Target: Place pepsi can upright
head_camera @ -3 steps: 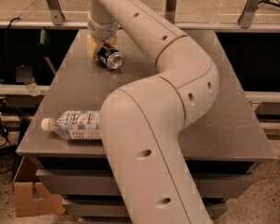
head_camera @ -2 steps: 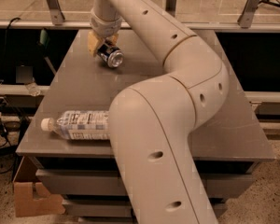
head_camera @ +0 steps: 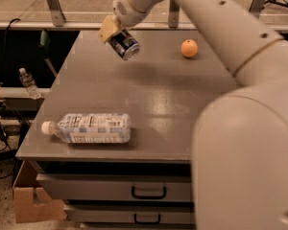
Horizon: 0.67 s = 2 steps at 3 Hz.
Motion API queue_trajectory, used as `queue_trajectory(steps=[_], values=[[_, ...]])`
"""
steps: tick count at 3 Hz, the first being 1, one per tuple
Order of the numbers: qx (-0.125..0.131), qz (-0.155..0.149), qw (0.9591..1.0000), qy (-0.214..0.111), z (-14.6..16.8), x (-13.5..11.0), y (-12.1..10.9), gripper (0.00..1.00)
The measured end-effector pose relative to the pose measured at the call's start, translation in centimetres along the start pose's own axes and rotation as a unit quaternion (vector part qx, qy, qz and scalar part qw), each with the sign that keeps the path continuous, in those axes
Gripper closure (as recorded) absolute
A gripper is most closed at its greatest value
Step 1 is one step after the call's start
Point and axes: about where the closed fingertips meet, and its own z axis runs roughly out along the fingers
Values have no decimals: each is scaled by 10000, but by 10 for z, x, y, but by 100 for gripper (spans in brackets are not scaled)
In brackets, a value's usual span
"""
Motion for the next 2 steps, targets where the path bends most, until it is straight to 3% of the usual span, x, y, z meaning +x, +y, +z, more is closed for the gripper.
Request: queue_trajectory(steps=[1,2], values=[[-664,-352,9936,-838,-30,15,39,100],[-1435,-427,9765,-1550,-41,41,67,100]])
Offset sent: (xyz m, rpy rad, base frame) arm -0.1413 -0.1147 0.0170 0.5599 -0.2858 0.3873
